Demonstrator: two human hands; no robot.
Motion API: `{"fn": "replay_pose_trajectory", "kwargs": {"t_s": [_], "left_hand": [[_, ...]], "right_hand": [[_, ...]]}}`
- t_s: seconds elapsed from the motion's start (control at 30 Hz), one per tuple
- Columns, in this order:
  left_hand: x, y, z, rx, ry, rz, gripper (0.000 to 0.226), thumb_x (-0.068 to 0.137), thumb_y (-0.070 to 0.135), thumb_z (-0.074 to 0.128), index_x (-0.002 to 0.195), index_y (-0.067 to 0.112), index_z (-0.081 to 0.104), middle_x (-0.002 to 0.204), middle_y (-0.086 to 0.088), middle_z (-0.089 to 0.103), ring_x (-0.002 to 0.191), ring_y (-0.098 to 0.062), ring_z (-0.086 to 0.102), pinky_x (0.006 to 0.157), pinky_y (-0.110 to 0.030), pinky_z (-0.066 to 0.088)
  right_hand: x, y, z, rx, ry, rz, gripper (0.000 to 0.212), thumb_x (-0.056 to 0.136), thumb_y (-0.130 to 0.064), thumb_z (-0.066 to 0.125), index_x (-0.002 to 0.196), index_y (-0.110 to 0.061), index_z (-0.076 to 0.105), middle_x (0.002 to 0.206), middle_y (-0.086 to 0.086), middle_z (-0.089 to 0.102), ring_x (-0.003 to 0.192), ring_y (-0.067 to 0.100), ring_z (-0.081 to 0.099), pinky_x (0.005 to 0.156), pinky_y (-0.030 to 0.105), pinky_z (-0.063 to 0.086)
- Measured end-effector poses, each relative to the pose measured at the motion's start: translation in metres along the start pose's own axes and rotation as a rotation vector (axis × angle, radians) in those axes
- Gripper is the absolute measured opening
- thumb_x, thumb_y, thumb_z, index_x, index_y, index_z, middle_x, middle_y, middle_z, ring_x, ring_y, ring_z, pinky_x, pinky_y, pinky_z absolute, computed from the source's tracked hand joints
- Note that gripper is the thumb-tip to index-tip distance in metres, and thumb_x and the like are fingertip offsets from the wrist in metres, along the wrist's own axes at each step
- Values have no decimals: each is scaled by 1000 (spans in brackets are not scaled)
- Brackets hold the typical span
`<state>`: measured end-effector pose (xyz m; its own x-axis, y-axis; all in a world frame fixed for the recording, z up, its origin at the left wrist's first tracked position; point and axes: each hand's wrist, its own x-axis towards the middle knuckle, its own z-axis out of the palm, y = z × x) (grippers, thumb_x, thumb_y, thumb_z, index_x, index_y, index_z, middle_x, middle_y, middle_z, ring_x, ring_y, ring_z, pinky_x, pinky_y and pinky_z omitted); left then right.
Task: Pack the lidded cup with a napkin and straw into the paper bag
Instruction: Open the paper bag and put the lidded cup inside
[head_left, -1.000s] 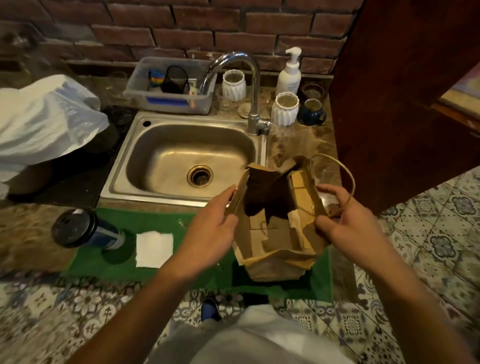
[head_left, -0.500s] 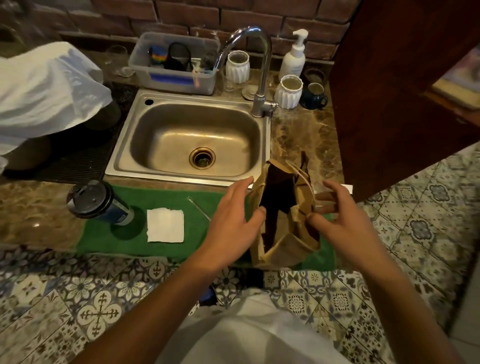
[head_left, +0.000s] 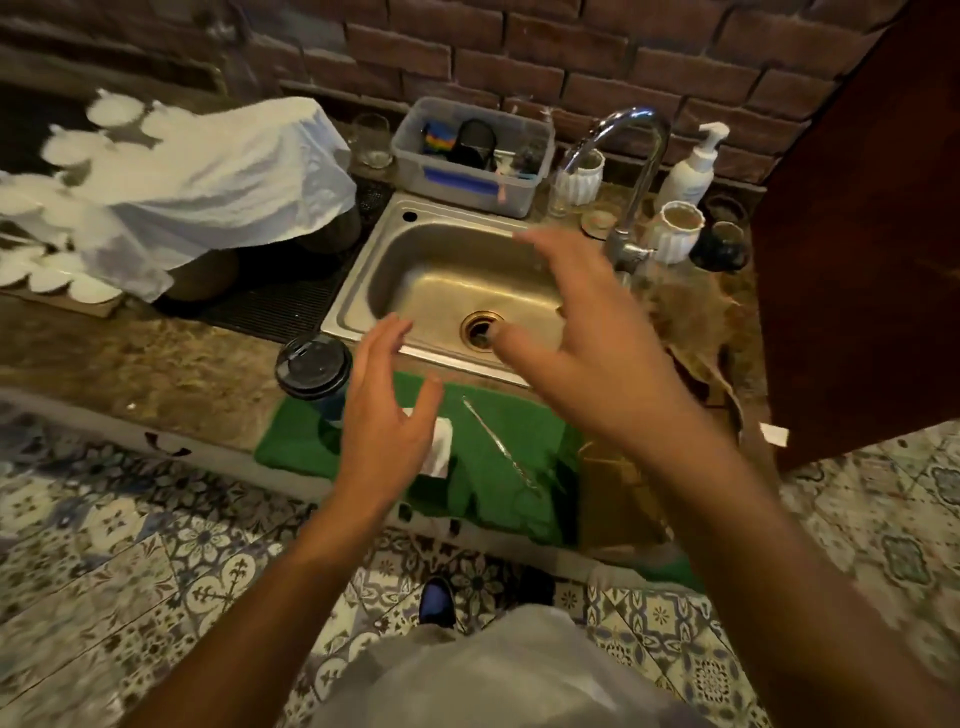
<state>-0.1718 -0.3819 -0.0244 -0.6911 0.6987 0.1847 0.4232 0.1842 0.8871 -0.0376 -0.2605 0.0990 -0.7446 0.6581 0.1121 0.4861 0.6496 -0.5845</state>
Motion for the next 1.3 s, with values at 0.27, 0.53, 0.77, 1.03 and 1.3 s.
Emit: {"fn": "replay_pose_trajectory", "kwargs": {"t_s": [0.27,0.53,0.77,1.03,1.3], "left_hand": [[1,-93,-89,88,176,-42,61,99,35,64,154,26,40,162,4,38,150,-12,33,123,-40,29],[28,-146,-101,-43,-124,-275,107,90,55,67,162,32,-9,167,-1,29,154,-7,26,126,-46,25],[41,-174,-94,-45,-256,-200,90,94,55,63,163,24,15,167,-2,31,153,-14,30,124,-48,29],[37,-183,-96,-86,-283,-231,85,96,45,66,163,31,14,169,4,24,155,-11,24,126,-48,25],[30,-168,-101,-137,-288,-263,79,98,36,65,161,33,18,168,2,28,154,-12,28,125,-50,27]], "right_hand": [[40,-21,142,-38,-324,-83,85,90,-51,67,159,-41,20,170,7,16,154,31,23,121,45,29],[79,2,217,69,-474,-30,112,78,-64,75,163,-32,8,172,8,5,158,28,11,125,46,21],[94,6,247,175,-524,-113,92,90,-52,67,162,-18,21,169,10,21,155,26,23,124,45,26],[96,21,253,361,-555,-87,108,84,-48,79,164,-22,11,168,1,26,152,16,29,121,31,29],[106,30,255,449,-633,-77,102,81,-41,84,161,-24,22,162,0,37,147,12,37,122,40,33]]}}
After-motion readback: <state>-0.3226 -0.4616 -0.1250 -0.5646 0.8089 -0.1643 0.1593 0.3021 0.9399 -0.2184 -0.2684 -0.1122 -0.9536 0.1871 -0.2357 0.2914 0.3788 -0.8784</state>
